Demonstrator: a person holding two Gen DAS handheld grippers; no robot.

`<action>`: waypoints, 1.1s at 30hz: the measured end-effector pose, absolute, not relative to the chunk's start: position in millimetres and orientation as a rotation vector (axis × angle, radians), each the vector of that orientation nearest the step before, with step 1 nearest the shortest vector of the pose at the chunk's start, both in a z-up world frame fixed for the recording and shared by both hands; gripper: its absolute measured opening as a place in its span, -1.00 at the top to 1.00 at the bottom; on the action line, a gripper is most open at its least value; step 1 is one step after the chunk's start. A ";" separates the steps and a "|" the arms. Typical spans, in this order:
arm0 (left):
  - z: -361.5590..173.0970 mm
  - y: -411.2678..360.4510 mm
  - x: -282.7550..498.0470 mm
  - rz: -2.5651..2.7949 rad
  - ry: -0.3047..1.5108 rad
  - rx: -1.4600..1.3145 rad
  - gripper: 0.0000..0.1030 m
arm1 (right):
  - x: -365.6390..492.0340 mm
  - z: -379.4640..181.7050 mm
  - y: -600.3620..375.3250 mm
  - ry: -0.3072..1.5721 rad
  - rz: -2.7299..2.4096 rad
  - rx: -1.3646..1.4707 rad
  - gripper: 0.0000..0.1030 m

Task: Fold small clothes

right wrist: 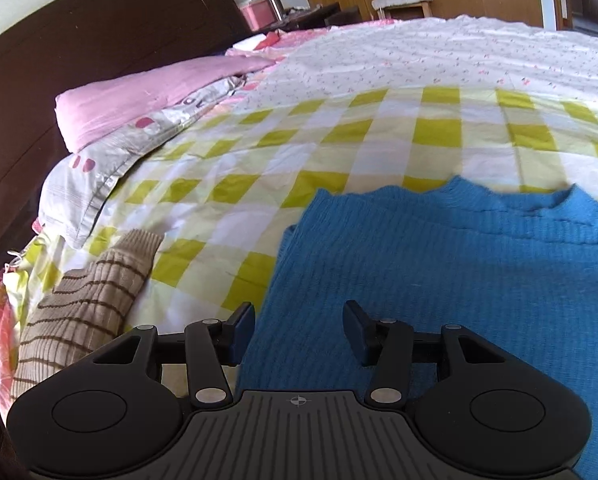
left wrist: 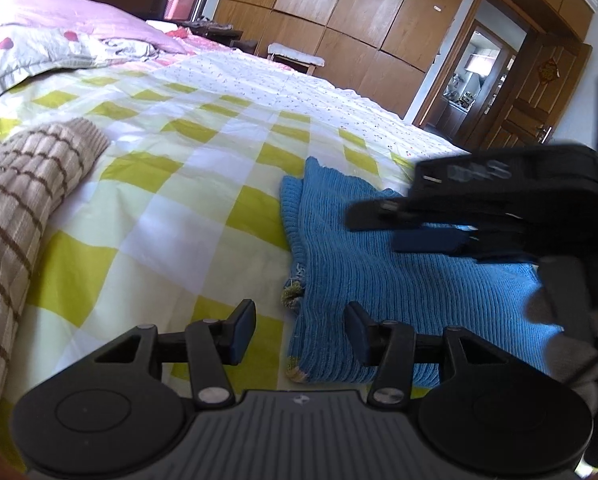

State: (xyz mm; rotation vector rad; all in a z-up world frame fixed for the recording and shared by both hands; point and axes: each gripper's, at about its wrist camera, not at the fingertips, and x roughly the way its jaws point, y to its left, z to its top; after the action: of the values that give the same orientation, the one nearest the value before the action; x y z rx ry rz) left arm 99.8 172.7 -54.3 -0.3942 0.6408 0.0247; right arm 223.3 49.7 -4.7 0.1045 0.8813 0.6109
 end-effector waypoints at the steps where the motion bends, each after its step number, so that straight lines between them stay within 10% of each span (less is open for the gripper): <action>1: -53.4 171.8 99.2 0.024 0.637 -0.388 -0.04 | 220.6 -2.8 39.9 0.874 0.603 0.116 0.06; 33: -51.1 -139.9 81.9 -0.412 0.556 0.470 -0.13 | 202.9 -64.5 -301.7 0.861 0.316 0.899 0.00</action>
State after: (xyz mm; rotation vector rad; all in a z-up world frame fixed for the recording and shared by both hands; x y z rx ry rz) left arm 81.9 -139.9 -51.1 0.4705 0.5557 -0.4123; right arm 202.9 -301.7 -64.4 0.8990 0.8613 0.3158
